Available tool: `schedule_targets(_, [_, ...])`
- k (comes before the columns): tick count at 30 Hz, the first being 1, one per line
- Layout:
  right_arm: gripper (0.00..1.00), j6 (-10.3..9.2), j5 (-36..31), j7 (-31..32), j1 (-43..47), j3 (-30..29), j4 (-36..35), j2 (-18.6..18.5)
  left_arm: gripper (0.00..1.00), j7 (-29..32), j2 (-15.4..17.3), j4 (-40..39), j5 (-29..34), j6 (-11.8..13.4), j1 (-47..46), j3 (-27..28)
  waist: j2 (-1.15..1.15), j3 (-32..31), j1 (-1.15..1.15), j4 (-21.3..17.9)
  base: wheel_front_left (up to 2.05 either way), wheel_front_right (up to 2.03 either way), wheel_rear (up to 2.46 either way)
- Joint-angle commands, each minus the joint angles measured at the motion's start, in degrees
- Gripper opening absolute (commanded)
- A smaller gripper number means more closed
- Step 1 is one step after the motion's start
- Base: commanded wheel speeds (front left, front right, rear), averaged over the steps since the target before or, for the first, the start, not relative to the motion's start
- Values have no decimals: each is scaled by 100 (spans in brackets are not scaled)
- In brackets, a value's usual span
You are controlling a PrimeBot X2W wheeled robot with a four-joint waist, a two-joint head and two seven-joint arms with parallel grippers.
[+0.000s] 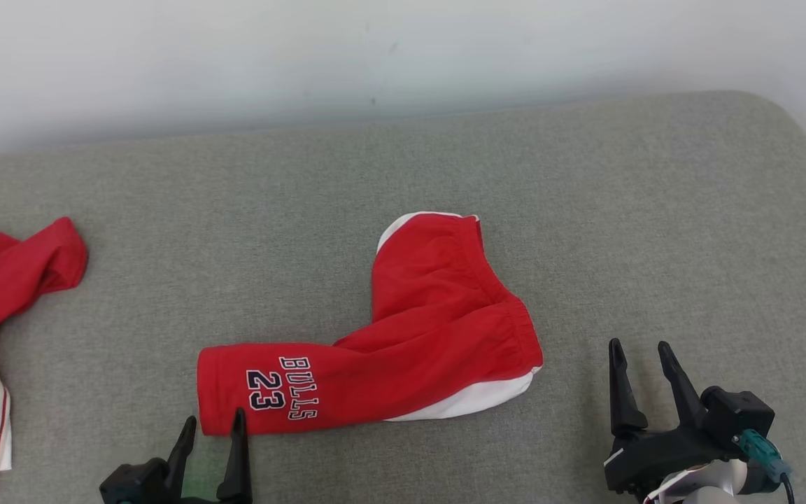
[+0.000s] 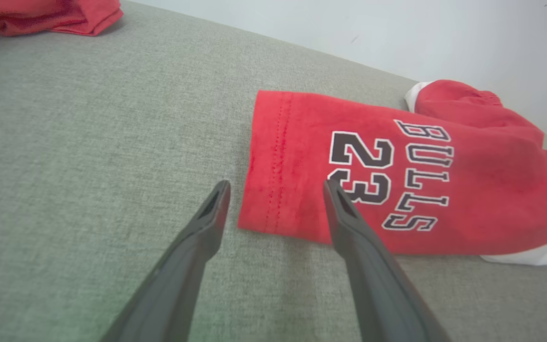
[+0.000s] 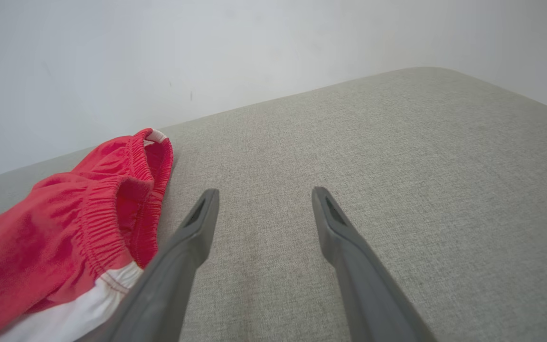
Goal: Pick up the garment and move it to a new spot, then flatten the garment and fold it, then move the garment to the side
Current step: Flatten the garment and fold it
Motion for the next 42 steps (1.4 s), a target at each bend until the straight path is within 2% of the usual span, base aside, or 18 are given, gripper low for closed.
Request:
schedule_targets(1, [100,-13,-22,-1,-16,5,-20,11,100,-17,-3,18,52,9,-79,21,0,70,0,-65,0,0,0])
schedule_targets(6, [100,-13,-48,-1,-33,-11,-73,13,98,-17,-4,-7,75,9,-131,15,0,160,0,-106,0,0,0])
schedule_targets(7, [100,-13,-50,-1,-39,-19,-78,12,78,-17,-7,8,51,9,-142,3,0,171,0,-103,0,0,0])
schedule_targets(8, [100,-13,-52,-1,-40,-24,-82,12,49,-17,-8,13,52,9,-156,-12,0,179,0,-96,0,0,0])
schedule_targets(9, [100,-13,-55,-1,-41,-28,-85,13,37,-18,-7,13,50,9,-163,-21,0,182,0,-87,0,0,0])
schedule_targets(10, [100,-13,-58,-1,-42,-25,-82,13,9,-18,-6,-48,54,9,-165,-16,0,184,0,-75,0,0,0])
schedule_targets(11, [100,-13,-63,-1,-47,-19,-78,13,0,-17,-9,-116,78,9,-164,-39,0,183,0,-60,0,0,0])
schedule_targets(16, [100,-13,24,-1,-6,13,-17,12,0,-18,8,-643,128,9,-28,-197,0,61,0,82,0,0,0])
schedule_targets(25, [100,-13,320,-1,203,107,126,13,0,-18,271,-1927,77,9,320,-913,0,-485,0,579,0,0,0])
schedule_targets(32, [100,-13,508,-1,315,135,184,12,0,-17,353,-2073,63,9,623,-1266,0,-650,0,863,0,0,0])
schedule_targets(42, [100,-13,428,-1,236,58,116,11,0,-17,282,-1701,-85,9,767,-1476,0,-432,0,873,0,0,0])
